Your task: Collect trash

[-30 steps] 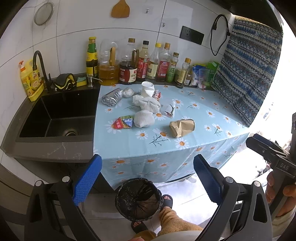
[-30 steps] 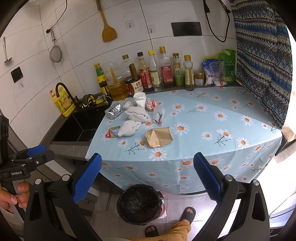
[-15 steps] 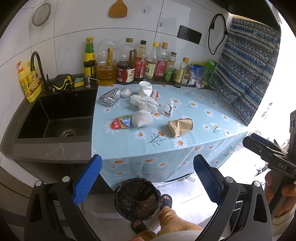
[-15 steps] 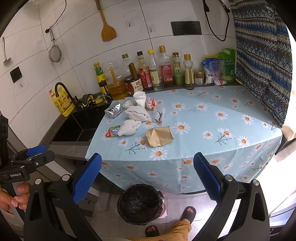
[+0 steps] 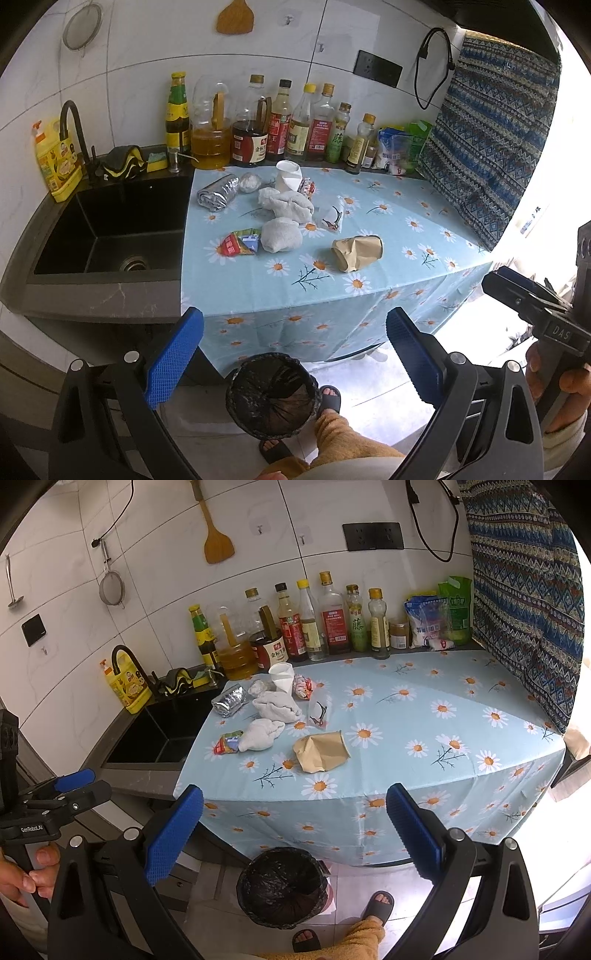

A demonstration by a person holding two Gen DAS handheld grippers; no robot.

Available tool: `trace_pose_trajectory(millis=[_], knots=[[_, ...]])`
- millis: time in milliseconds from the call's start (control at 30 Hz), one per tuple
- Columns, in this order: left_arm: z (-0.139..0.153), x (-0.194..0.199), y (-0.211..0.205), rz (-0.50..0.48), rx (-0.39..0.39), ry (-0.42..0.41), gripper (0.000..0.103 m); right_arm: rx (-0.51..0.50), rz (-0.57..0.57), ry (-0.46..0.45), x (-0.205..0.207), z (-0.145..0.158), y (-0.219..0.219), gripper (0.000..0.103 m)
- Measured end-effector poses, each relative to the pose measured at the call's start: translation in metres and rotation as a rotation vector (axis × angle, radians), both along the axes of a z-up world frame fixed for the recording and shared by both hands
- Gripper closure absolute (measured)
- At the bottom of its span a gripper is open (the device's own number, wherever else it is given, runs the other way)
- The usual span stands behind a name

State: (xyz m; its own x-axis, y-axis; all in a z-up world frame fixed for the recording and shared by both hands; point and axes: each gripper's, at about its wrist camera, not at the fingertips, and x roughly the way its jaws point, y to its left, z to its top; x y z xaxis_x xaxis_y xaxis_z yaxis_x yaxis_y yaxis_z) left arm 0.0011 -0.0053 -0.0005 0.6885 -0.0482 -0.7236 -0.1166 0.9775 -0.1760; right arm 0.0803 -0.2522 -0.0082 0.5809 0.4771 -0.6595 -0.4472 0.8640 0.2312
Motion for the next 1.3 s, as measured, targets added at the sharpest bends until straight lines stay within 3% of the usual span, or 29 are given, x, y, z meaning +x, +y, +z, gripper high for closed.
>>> trace_pose_trajectory(millis=[833,1300], knots=[[0.008,-0.012,0.017,-0.018,-0.012,-0.041,0.007,0.024,0.016,0.011,-0.002,0.002,0.015,0.005],[-0.016,0.023,0.034,-0.011,-0.031,-0.004,0.007,-0.025,0.027,0.076,0.045,-0.034,0.029,0.005]])
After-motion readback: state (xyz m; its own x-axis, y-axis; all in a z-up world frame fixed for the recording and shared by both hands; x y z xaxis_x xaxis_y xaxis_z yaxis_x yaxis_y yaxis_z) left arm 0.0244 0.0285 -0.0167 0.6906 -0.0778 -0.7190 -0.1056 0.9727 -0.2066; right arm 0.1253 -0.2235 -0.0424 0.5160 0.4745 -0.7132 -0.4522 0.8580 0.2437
